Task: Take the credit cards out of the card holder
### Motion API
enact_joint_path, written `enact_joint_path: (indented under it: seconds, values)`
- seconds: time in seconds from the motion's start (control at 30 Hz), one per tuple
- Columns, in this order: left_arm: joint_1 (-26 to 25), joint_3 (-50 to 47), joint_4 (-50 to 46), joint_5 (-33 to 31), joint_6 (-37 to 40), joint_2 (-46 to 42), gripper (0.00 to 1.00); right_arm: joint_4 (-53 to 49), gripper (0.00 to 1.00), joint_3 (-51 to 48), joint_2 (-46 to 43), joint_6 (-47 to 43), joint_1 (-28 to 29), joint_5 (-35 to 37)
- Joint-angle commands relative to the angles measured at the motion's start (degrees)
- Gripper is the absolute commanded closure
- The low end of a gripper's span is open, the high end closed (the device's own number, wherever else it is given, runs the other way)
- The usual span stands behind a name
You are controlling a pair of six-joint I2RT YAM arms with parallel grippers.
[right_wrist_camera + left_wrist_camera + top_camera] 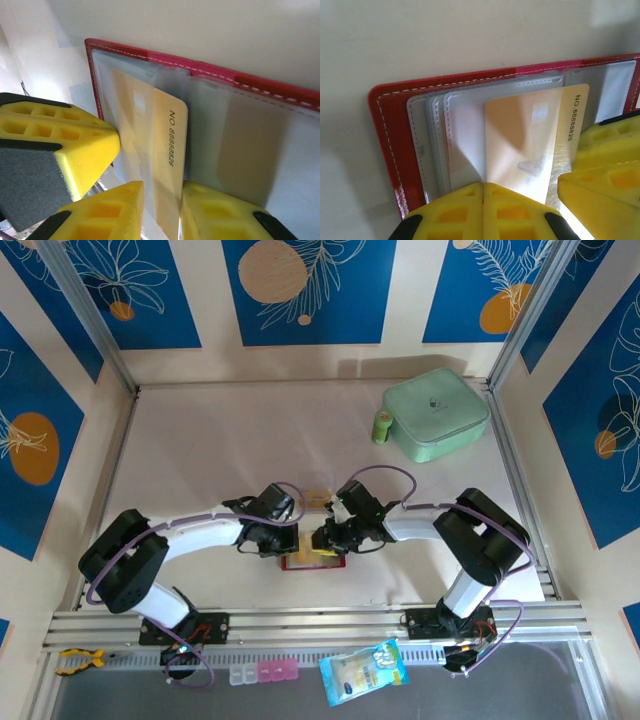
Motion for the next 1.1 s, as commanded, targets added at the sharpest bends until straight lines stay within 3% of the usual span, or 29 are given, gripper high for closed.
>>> enact_joint_path:
  seconds: [0.0,0.53,1.07]
  values:
    - [-0.3,-0.16,-1.84,-0.88,0.8,1.72,0.98,0.27,0.76,-0.59,-2.26,0.86,-0.11,-1.34]
    - [-0.34,-0.34,-1.84,-1.01,0.63,1.7,0.98,-1.49,0.93,-1.14,-3.51,-0.47,-1.09,0.06]
    - [-0.27,-0.34,-2.2,-1.03,0.45,1.52,0.98,-11.67,0.95,-2.13,-10.1,-6.04,-4.63,3.4]
